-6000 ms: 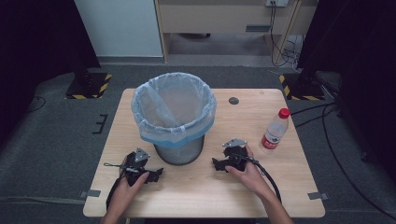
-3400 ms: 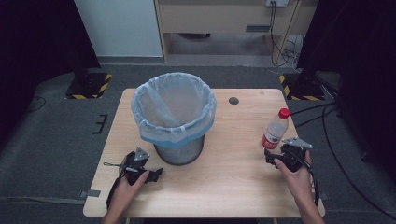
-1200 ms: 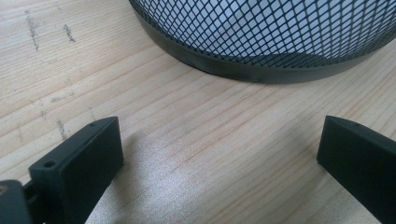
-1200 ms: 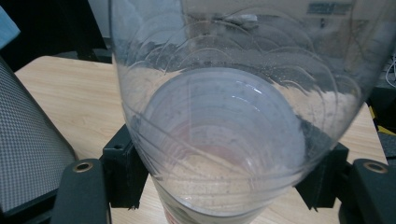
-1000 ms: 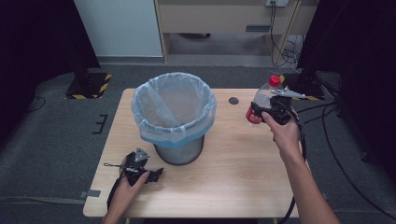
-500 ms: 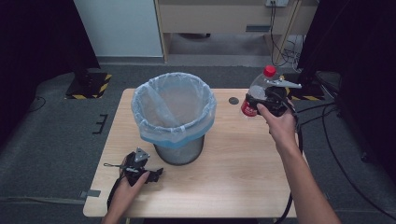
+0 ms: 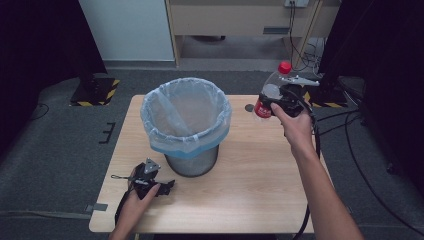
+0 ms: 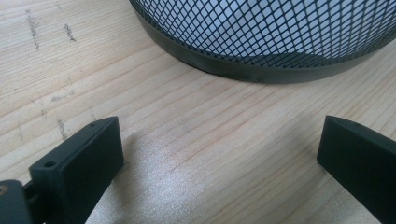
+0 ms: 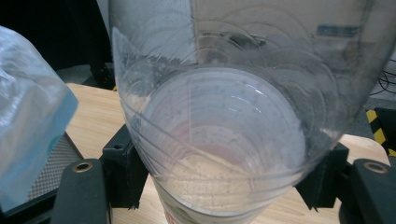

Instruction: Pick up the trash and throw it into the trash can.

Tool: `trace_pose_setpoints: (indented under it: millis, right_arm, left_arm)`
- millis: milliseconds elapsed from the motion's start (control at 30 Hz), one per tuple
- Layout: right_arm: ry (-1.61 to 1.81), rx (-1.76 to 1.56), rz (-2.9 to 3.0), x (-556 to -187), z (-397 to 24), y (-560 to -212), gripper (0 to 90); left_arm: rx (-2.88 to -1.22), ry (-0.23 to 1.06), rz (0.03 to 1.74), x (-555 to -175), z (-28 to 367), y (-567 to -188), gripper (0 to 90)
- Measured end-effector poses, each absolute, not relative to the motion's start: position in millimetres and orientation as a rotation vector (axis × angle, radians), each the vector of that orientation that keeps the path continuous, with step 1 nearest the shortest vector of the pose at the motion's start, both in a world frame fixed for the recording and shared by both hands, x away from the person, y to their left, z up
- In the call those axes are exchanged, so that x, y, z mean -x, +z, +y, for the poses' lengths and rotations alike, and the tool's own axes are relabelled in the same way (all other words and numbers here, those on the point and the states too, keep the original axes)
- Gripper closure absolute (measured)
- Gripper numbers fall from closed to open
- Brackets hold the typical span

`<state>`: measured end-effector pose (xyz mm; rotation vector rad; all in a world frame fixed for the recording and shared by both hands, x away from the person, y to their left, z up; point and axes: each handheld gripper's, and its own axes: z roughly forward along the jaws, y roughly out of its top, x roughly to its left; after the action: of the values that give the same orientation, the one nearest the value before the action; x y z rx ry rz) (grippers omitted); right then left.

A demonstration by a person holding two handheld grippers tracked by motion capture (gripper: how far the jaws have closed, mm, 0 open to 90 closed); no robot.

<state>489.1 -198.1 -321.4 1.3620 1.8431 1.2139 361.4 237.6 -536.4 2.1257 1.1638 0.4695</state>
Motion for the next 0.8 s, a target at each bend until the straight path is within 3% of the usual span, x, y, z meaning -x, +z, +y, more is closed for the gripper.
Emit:
trace_pose_setpoints:
  millis: [800]
  right_arm:
    - [1.321,-1.225,1.823,-481.6,-152.3,-257.1,30.1]
  left_arm:
    - [-2.123,0.473,1.167,-360.8,237.1,-536.4,0.0]
